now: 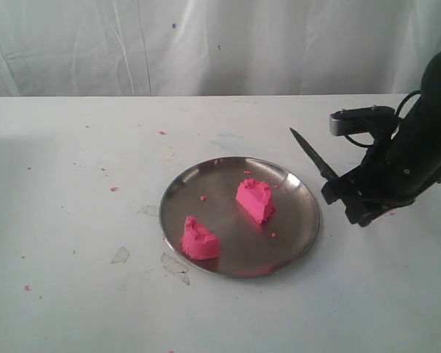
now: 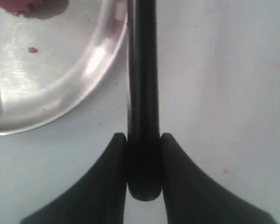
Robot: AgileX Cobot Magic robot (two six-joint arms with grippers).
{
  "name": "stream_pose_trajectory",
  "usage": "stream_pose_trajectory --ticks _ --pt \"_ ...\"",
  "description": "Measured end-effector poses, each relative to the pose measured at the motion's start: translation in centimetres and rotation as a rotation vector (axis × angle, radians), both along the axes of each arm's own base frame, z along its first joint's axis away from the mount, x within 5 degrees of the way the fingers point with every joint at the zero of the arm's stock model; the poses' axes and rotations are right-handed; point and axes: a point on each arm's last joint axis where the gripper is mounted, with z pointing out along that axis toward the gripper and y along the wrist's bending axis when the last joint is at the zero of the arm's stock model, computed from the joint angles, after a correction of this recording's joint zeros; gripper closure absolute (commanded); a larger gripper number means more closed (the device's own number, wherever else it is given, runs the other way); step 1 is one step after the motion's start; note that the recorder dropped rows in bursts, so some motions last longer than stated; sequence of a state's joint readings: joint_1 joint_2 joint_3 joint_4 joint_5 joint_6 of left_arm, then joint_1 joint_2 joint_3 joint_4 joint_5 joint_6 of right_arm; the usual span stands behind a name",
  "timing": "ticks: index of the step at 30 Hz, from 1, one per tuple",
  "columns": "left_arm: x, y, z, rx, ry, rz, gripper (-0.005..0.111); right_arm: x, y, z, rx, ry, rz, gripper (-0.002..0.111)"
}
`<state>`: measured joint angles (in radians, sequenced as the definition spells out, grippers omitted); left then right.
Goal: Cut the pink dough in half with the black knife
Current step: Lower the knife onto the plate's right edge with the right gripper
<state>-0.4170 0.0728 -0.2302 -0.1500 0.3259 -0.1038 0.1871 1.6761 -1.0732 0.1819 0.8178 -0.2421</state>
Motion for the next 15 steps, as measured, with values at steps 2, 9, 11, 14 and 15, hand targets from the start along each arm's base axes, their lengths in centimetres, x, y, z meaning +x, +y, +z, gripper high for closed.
stream_pose_trajectory --ticks 2,9,11,14,15 --pt "0.0 0.0 0.0 0.000 0.000 0.000 0.107 -0.2 0.8 0.0 0.046 0.013 0.022 0.108" --pt "0.0 0.0 0.0 0.000 0.000 0.000 0.107 -0.9 2.2 -0.7 0.082 0.065 0.131 0.108" --pt "0.0 0.0 0.0 0.000 0.000 0.000 0.107 -0.8 2.2 -1.4 0.077 0.084 0.133 0.108" --pt "0.0 0.0 0.0 0.000 0.000 0.000 0.107 -0.6 2.4 -2.3 0.086 0.115 0.127 0.108" --pt "0.0 0.0 0.0 0.000 0.000 0.000 0.107 -0.6 2.4 -2.4 0.088 0.120 0.125 0.108"
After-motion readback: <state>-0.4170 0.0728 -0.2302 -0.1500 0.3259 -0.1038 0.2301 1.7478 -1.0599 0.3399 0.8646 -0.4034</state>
